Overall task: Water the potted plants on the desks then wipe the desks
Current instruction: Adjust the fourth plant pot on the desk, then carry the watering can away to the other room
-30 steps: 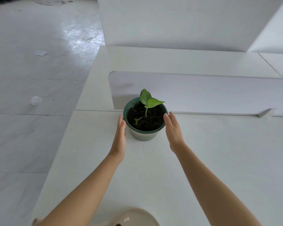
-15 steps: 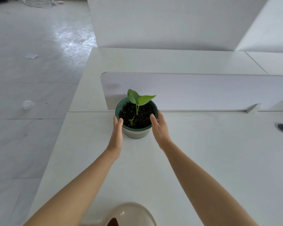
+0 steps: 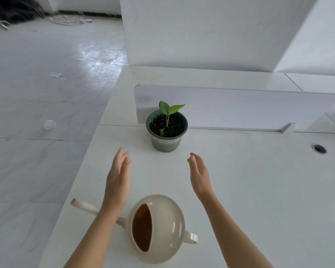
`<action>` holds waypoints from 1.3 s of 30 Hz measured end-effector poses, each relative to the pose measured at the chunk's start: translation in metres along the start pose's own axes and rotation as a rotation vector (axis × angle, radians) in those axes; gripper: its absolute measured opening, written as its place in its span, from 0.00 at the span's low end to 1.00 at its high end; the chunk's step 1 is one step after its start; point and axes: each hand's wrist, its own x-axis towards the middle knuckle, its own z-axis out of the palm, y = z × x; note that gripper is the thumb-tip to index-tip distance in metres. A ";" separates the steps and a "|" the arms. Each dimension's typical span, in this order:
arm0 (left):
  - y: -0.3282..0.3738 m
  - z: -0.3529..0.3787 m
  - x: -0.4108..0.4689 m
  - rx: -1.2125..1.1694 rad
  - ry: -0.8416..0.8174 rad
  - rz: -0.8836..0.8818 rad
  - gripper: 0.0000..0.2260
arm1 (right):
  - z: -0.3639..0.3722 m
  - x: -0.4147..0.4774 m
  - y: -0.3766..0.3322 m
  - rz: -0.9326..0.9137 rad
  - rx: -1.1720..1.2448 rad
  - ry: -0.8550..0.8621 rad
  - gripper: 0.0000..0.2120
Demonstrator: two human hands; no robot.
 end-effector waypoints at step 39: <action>-0.091 -0.055 -0.064 -0.483 -0.012 -0.307 0.17 | 0.000 -0.137 0.071 0.286 -0.074 -0.094 0.40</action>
